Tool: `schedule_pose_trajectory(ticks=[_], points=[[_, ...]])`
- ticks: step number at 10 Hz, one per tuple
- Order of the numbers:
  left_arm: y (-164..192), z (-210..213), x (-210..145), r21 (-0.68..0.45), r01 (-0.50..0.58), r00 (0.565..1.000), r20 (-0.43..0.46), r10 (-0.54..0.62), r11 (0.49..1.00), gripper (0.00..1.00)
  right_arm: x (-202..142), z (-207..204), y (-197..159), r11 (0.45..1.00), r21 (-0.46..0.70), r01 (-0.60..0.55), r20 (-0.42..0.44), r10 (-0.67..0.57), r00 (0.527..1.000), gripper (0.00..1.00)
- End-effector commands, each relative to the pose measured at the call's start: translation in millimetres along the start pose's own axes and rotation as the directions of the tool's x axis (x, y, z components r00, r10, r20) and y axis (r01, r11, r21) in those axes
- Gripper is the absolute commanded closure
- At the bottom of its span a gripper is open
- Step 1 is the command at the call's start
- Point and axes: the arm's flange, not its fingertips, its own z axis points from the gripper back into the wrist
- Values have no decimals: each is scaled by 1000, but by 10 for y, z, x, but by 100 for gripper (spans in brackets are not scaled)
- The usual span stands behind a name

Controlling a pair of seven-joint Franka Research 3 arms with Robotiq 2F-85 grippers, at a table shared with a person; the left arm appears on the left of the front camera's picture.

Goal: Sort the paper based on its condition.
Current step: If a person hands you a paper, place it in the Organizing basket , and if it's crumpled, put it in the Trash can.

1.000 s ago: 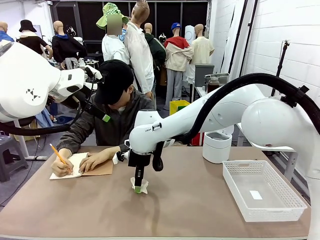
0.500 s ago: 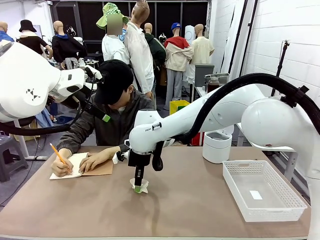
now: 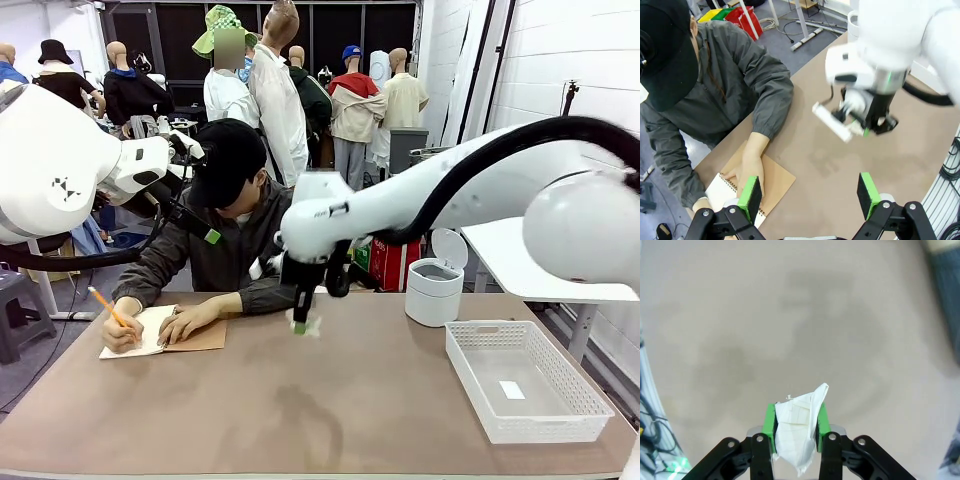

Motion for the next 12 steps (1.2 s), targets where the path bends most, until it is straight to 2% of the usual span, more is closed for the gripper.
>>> schedule_pose_trajectory(ticks=[1,3,6,7,8,12], points=[[0,2,-4,6,-14,1000,-3,14,1000,0,-263,381,-11,993,-89,81,-95,-90,991,64],[0,2,-4,6,-14,1000,-3,14,1000,0,-482,816,-247,968,-188,169,-164,-200,966,64],[0,2,-4,6,-14,1000,-3,14,1000,0,-614,992,-450,931,-248,266,-228,-323,918,64],[0,2,-4,6,-14,1000,-3,14,1000,0,-605,941,-405,924,-259,280,-212,-337,917,64],[0,2,-4,6,-14,1000,-3,14,1000,0,-768,1060,-417,941,-246,232,-197,-282,939,64],[0,2,-4,6,-14,1000,-3,14,1000,0,-730,1024,-414,936,-247,250,-202,-302,932,64]])
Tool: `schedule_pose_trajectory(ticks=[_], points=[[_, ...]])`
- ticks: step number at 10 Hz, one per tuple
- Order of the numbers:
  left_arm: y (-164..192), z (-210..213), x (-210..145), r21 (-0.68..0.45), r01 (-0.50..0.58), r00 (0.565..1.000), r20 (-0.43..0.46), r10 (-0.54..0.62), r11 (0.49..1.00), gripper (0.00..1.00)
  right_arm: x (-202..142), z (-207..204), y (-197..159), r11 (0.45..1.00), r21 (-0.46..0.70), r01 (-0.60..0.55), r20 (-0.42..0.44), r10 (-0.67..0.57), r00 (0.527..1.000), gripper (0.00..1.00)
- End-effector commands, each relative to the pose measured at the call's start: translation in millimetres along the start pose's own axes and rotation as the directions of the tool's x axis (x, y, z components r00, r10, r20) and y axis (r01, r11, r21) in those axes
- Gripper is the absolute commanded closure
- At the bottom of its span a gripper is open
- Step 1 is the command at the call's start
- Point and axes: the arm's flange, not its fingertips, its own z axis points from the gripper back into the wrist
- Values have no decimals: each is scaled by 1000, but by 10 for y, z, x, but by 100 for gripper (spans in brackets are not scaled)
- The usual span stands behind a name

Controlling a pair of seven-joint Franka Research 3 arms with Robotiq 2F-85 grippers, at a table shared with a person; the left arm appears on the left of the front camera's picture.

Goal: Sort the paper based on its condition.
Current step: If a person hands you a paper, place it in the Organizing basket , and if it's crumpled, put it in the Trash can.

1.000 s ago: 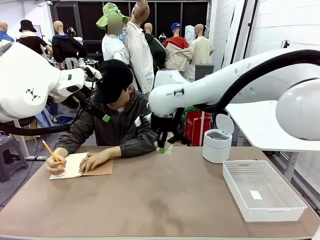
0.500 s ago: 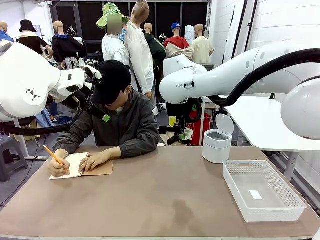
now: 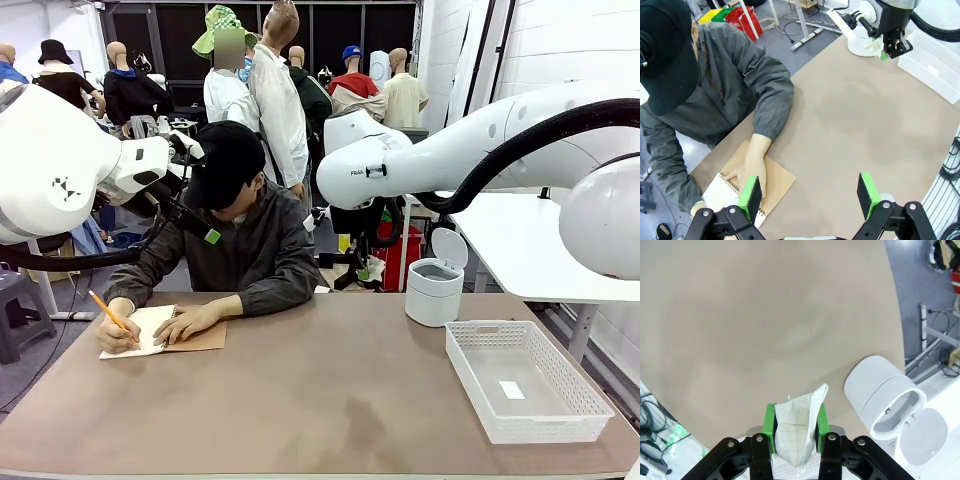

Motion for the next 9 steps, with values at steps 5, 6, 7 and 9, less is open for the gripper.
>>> schedule_pose_trajectory(ticks=[5,6,7,9], points=[[-1,2,-4,6,-14,1000,-3,14,1000,0,-280,-111,-514,987,-108,116,-5,-118,993,64],[-1,2,-4,6,-14,1000,-3,14,1000,0,-353,-105,-640,983,-130,132,5,-132,991,64],[-1,2,-4,6,-14,1000,-3,14,1000,0,-455,-101,-731,976,-145,160,7,-161,987,64],[-1,2,-4,6,-14,1000,-3,14,1000,0,-644,-81,-867,961,-182,207,5,-210,978,64]])
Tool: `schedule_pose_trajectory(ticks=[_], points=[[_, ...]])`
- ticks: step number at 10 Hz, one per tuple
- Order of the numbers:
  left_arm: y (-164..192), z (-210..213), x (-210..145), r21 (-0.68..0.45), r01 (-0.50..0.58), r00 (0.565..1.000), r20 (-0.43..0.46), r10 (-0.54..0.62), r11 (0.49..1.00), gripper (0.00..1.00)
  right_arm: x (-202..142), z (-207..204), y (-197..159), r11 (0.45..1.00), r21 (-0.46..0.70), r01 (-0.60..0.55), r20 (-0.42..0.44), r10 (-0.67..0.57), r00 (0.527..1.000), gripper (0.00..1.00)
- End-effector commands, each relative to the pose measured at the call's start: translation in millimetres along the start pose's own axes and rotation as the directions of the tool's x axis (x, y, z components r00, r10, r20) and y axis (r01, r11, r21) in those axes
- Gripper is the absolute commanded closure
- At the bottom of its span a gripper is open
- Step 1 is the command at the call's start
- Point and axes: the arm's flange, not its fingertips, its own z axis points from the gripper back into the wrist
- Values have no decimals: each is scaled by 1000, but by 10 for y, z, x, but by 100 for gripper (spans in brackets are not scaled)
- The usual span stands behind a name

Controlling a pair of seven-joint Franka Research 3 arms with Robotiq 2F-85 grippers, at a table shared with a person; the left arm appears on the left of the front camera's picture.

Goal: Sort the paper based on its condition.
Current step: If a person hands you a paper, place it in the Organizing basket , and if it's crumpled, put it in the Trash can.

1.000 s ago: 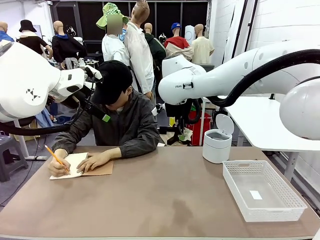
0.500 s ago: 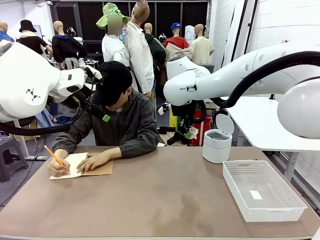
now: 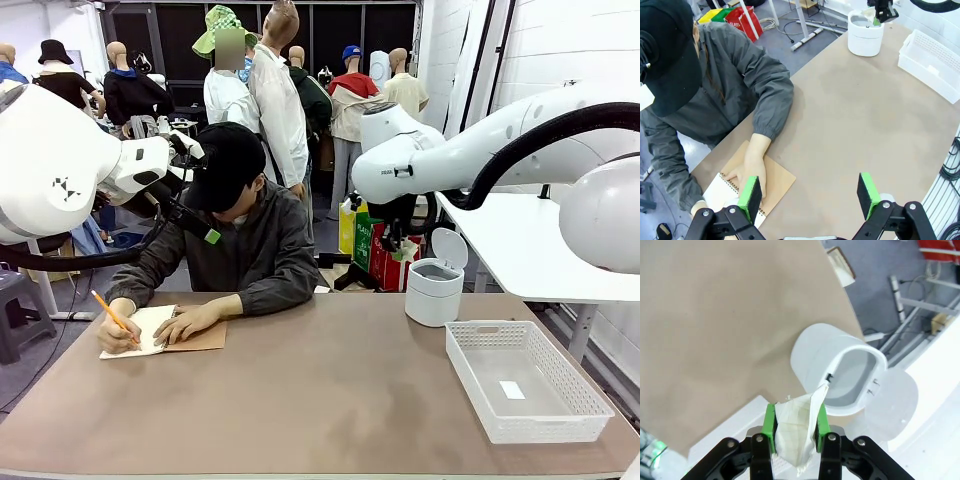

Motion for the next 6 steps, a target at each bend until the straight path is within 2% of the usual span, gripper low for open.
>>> schedule_pose_trajectory(ticks=[1,6], points=[[-2,2,-4,5,-14,1000,-3,14,1000,0,-167,-37,-114,994,-69,79,-19,-81,997,64],[-2,2,-4,5,-14,1000,-3,14,1000,0,-359,-310,-515,986,-82,143,-17,-144,989,64]])
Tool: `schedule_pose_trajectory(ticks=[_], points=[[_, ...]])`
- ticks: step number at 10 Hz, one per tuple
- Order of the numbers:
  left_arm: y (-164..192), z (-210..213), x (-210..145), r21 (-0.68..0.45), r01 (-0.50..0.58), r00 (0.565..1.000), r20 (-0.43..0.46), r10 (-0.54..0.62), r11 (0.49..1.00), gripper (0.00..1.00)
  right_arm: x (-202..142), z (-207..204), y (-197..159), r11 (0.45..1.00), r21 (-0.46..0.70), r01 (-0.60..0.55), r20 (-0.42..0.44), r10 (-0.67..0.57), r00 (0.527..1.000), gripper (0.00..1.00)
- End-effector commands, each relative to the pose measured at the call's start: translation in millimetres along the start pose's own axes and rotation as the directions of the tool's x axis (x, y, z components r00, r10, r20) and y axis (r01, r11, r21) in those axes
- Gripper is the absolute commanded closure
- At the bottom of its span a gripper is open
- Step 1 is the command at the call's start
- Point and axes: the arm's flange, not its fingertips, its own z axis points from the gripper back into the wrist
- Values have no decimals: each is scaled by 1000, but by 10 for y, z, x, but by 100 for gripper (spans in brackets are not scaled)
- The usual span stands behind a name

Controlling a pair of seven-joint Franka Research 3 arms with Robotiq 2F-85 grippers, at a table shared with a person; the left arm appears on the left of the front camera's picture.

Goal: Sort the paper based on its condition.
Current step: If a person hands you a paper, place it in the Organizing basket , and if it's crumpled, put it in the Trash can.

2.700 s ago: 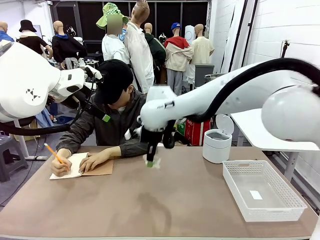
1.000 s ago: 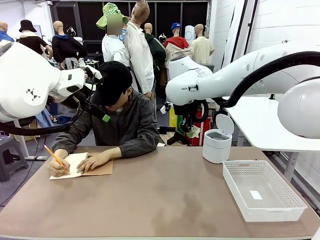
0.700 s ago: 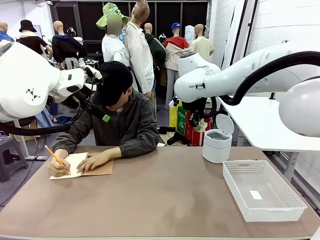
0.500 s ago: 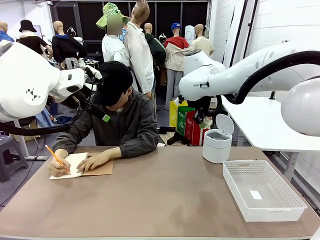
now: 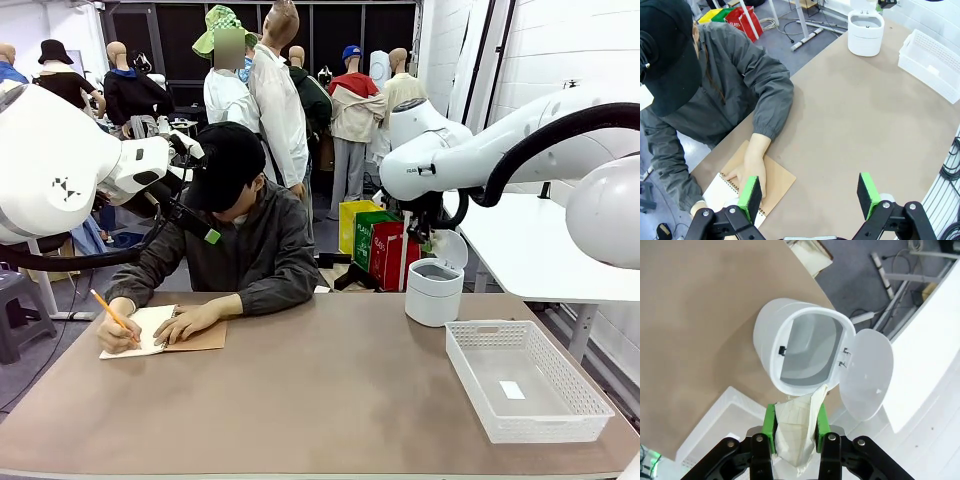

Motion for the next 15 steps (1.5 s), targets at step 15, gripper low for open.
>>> schedule_pose_trajectory(ticks=[15], points=[[-2,2,-4,5,-14,1000,-2,14,1000,0,300,-898,-190,997,-74,-6,-70,0,998,64]])
